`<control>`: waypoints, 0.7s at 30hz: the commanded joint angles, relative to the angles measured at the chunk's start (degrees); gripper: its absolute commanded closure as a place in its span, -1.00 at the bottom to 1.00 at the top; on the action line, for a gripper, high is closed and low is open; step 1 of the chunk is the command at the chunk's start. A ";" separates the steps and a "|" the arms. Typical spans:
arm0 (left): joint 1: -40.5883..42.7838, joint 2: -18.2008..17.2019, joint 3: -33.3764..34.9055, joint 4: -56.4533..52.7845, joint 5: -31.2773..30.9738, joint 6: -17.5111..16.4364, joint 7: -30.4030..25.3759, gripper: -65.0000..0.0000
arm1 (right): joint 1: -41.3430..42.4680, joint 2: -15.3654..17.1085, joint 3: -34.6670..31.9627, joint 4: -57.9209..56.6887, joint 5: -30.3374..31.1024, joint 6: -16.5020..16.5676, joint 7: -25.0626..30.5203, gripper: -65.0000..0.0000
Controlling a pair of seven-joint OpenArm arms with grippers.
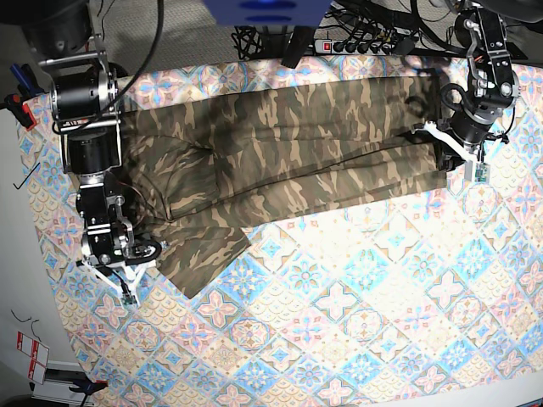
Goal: Fold the T-shirt properly
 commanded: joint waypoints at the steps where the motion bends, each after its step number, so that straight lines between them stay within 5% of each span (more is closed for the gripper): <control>1: -0.10 -0.90 -0.28 0.80 -0.13 0.20 -1.10 1.00 | 1.79 0.49 0.24 0.60 -0.36 -0.17 0.68 0.11; 21: -0.01 -0.90 -0.28 0.80 -0.13 0.20 -1.10 1.00 | 0.91 -0.74 0.15 -6.87 -0.36 -0.17 4.99 0.14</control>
